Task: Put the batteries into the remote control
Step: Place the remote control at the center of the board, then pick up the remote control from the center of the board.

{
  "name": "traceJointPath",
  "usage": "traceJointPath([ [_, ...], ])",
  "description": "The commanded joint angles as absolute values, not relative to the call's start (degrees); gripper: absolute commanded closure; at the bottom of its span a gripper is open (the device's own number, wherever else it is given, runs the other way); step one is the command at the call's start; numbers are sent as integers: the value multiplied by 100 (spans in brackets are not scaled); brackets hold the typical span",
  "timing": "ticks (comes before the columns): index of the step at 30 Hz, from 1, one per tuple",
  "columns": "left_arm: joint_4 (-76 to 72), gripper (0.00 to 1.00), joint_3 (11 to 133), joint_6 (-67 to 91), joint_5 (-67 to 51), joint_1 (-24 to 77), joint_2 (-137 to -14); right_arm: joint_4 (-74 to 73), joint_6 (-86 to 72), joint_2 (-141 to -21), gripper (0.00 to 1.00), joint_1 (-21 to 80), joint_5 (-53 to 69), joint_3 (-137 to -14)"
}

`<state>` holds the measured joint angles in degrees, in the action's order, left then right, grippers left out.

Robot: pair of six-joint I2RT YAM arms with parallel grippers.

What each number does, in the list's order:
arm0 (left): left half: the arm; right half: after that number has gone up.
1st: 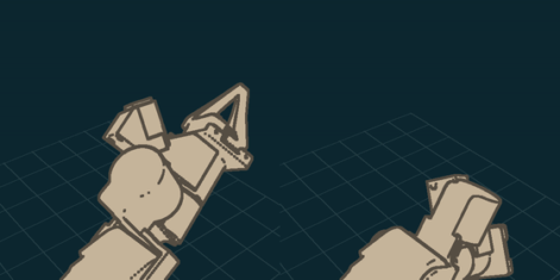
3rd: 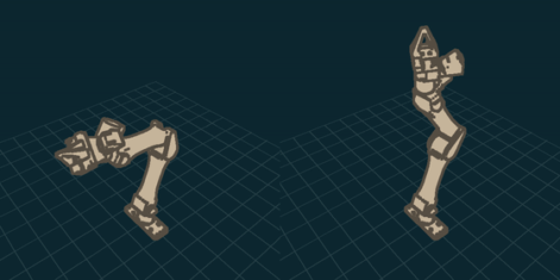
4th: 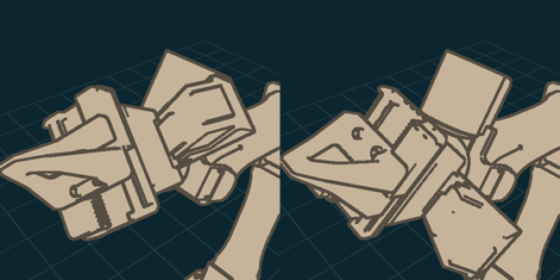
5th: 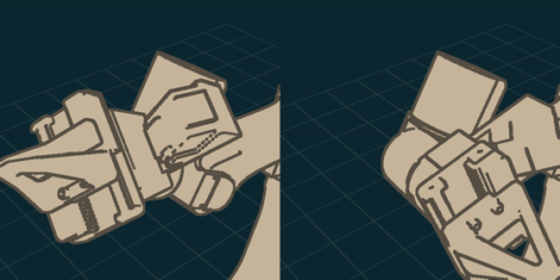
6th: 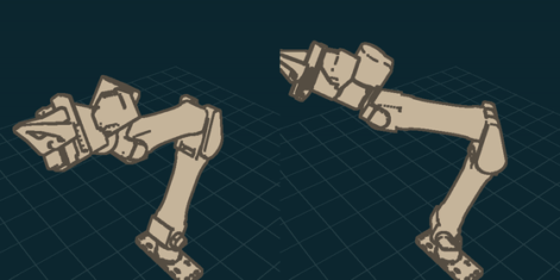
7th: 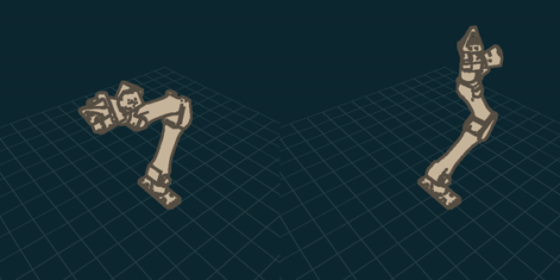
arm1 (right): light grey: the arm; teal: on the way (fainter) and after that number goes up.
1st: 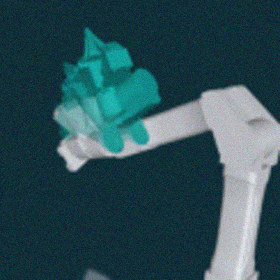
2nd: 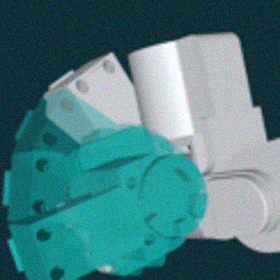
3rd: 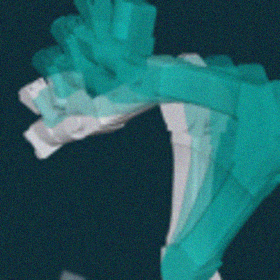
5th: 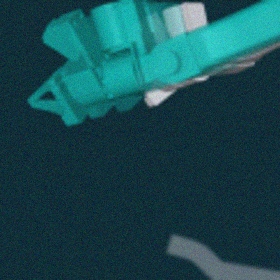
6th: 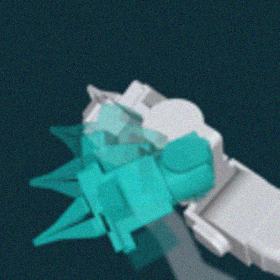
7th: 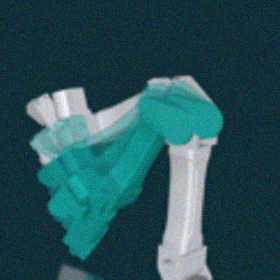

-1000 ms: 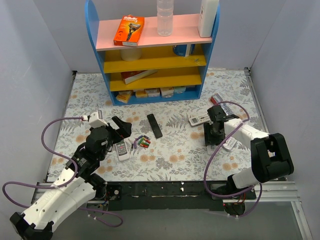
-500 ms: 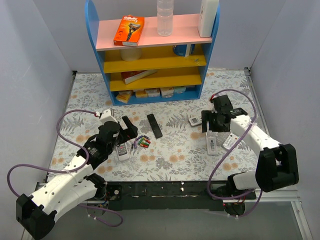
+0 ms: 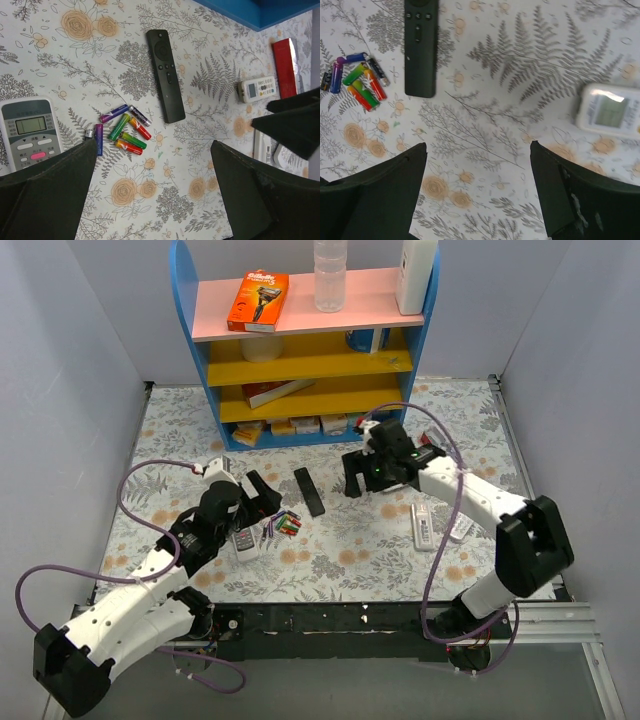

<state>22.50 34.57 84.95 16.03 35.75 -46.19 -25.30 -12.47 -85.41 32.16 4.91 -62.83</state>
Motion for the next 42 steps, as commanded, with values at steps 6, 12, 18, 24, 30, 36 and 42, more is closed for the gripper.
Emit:
traceJointPath([
  [6, 2592, 2, 3445, 8859, 1591, 3560, -4149, -2390, -1758, -10394, 12, 4577, 26, -7944],
  [12, 2663, 2, 3428, 8833, 1573, 3560, -4087, -2944, -2047, -11469, 18, 5027, -843, -8884],
  [18, 2628, 2, 3410, 8771, 1529, 3551, -4078, -3277, -2144, -12023, 24, 5291, -1291, -9360],
  [24, 2549, 2, 3358, 8719, 1450, 3542, -4104, -3577, -2311, -12234, 35, 5388, -1705, -9299],
  [30, 2417, 2, 3331, 8649, 1397, 3533, -4070, -3472, -2364, -11963, 62, 5396, -1714, -8763],
  [36, 1943, 2, 3103, 8578, 1196, 3533, -3762, -3024, -2285, -11120, 85, 5388, -1363, -7947],
  [42, 951, 2, 2576, 8552, 766, 3489, -3112, -2059, -1917, -9705, 87, 5361, -485, -6945],
])
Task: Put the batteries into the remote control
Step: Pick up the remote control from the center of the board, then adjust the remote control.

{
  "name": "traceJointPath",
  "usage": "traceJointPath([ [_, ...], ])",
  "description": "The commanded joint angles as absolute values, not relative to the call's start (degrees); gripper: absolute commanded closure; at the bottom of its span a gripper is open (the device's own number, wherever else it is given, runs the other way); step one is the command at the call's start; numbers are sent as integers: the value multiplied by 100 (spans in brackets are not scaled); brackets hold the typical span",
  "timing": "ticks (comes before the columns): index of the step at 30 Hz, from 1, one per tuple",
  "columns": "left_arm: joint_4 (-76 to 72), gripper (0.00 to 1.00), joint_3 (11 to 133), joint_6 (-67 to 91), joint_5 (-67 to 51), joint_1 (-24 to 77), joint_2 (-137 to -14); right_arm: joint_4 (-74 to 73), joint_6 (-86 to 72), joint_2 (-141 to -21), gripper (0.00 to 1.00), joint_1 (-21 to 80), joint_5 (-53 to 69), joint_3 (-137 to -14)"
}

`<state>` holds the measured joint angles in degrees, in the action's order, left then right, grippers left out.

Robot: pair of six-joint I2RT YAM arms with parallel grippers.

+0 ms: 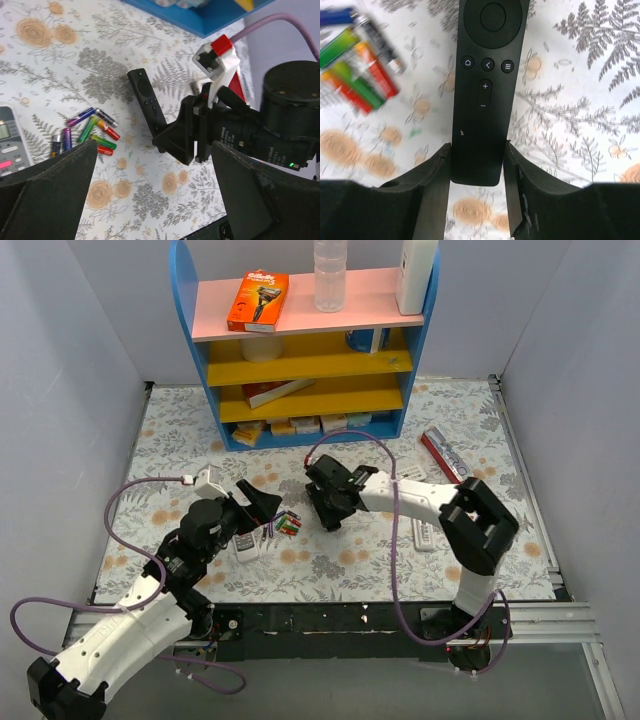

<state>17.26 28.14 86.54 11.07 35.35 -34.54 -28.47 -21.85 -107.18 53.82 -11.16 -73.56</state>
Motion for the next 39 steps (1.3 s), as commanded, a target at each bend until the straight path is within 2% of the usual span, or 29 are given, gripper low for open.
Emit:
traceJointPath([
  [1, 706, 2, 2523, 8534, 712, 3481, -3042, -1970, -1855, -9529, 87, 5344, -335, -6830],
  [6, -174, 2, 2329, 8464, 282, 3445, -3006, -1399, -1556, -8422, 89, 5203, 693, -6259],
  [10, -1121, 2, 2206, 8604, -331, 3401, -3199, -407, -1590, -7535, 91, 5028, 1501, -5574],
  [17, -2697, 2, 1951, 9123, -1115, 3278, -3708, 692, -1968, -6926, 91, 4773, 3021, -5002],
  [25, -3891, 2, 1898, 9501, -1599, 3173, -4376, 2056, -2821, -6583, 91, 4421, 4007, -4377],
  [31, -4559, 11, 1925, 9685, -2091, 3146, -4895, 2688, -3251, -6627, 91, 4333, 4491, -4149],
  [36, -4913, 23, 1960, 9843, -2373, 3138, -5176, 3383, -3700, -6706, 91, 4272, 4772, -3955],
  [38, -5018, 32, 1986, 9870, -2434, 3138, -5212, 3401, -3727, -6759, 91, 4263, 4808, -3972],
  [39, -5010, 43, 1995, 9879, -2443, 3129, -5221, 3384, -3727, -6785, 90, 4263, 4799, -3973],
])
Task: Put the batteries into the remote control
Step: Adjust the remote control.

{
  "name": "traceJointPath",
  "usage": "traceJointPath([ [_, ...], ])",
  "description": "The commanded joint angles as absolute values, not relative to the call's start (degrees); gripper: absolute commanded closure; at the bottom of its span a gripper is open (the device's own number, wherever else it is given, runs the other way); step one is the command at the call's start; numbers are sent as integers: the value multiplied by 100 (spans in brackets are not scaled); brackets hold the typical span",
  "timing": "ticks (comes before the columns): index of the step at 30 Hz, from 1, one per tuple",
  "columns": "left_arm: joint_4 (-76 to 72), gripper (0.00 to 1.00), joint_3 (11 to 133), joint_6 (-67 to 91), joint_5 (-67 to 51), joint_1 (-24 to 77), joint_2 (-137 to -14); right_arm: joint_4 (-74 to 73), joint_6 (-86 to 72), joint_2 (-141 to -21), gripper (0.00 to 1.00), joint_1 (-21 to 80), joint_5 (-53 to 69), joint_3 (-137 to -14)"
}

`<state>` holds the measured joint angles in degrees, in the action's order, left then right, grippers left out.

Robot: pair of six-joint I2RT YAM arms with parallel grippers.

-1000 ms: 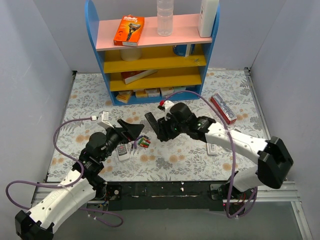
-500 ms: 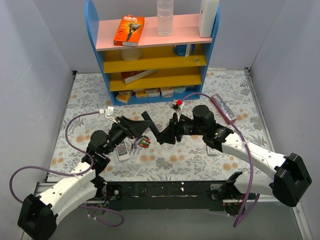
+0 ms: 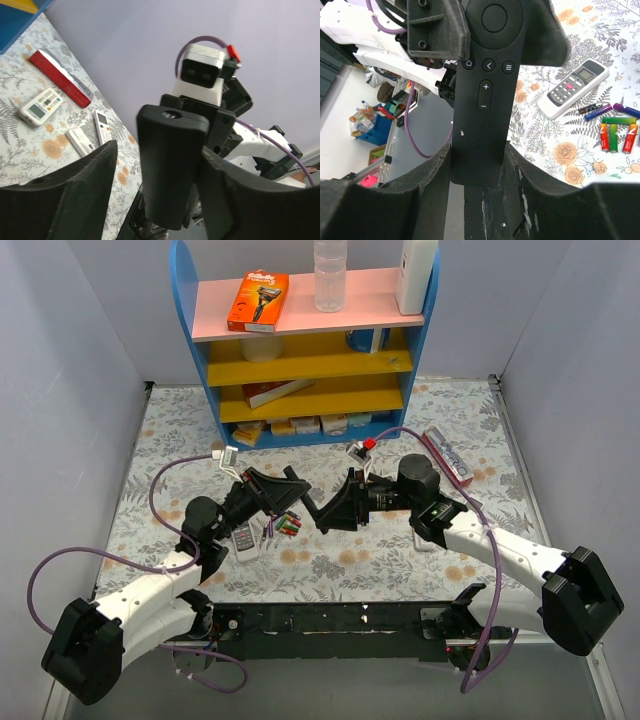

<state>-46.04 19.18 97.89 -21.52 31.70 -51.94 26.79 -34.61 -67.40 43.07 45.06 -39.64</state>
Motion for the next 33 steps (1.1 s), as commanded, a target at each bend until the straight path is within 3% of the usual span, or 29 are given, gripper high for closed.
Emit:
traceJointPath([
  [1, -4958, 50, 2039, 9870, -2452, 3129, -5229, 3332, -3692, -6803, 89, 4254, 4773, -3981],
  [2, -4905, 56, 2056, 9835, -2409, 3138, -5221, 3035, -3552, -6803, 87, 4254, 4642, -4034],
  [3, -4826, 71, 2074, 9791, -2339, 3138, -5212, 2893, -3464, -6811, 83, 4254, 4554, -4060],
  [5, -4300, 85, 2162, 9625, -2015, 3129, -5089, 2499, -3210, -6820, 71, 4254, 4334, -4122],
  [6, -3828, 90, 2197, 9563, -1874, 3129, -5037, 2348, -3112, -6812, 52, 4254, 4246, -4226],
  [7, -3571, 97, 2249, 9449, -1733, 3138, -4949, 2129, -2955, -6803, 44, 4254, 4132, -4297],
  [9, -3009, 100, 2504, 9326, -1304, 3129, -4904, 1551, -2595, -6776, 28, 4263, 3781, -4534],
  [12, -1988, 100, 2899, 9220, -846, 3138, -4948, 1004, -2085, -6715, 16, 4333, 3105, -4710],
  [21, -538, 100, 3523, 9422, -413, 3138, -5282, 528, -1187, -6758, 13, 5079, 960, -5273],
  [33, -211, 100, 3525, 9624, -211, 3138, -5203, -481, -967, -7803, 26, 6222, -851, -6213],
])
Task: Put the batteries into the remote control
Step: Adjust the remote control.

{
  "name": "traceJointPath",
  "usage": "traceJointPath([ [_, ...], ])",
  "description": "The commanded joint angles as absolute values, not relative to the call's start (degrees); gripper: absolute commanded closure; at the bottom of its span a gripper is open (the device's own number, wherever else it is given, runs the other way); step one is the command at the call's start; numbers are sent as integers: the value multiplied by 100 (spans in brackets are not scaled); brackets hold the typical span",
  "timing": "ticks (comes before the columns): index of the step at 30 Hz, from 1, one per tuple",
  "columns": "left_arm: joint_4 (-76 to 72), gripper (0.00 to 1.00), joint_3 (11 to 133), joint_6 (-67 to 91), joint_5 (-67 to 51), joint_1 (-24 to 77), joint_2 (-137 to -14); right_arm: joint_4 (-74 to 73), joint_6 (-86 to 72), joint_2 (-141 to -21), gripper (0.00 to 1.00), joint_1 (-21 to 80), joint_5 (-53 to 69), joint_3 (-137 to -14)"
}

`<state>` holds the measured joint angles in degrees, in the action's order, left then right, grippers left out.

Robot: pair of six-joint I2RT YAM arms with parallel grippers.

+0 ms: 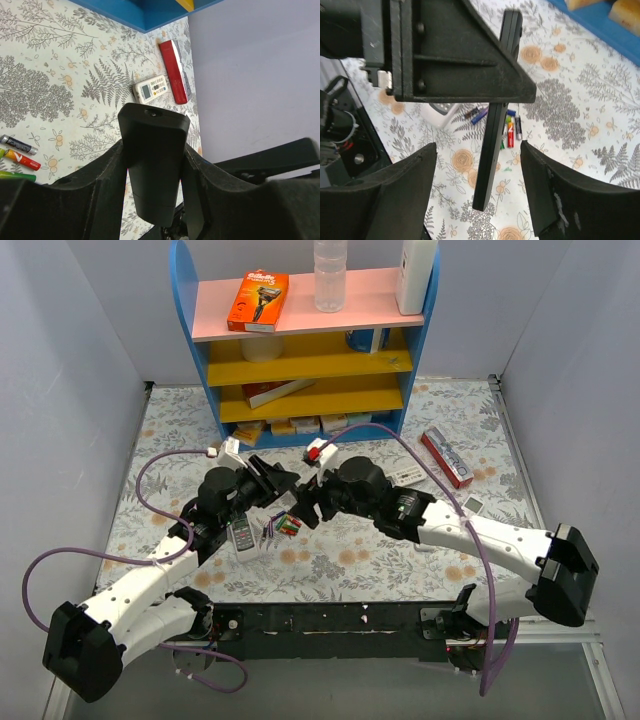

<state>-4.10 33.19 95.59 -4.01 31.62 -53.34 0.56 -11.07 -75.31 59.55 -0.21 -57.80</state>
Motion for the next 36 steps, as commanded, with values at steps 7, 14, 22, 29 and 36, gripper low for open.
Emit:
traceJointPath([
  [7, -88, 100, 3463, 9659, -167, 3138, -5080, -826, -1213, -8042, 51, 6477, -1371, -6267],
  [14, -377, 78, 3340, 9510, -369, 3138, -4913, -817, -1494, -7972, 99, 6486, -1160, -6249],
  [22, -913, 15, 2980, 9264, -641, 3111, -4448, -914, -1626, -7594, 99, 6372, -722, -6381],
  [29, -2151, 9, 2330, 9351, -1344, 2945, -3982, -71, -1959, -6935, 99, 5801, 1018, -5679],
  [36, -3698, 12, 1952, 9825, -2319, 2813, -4262, 1335, -2601, -6539, 99, 5151, 2723, -4896],
])
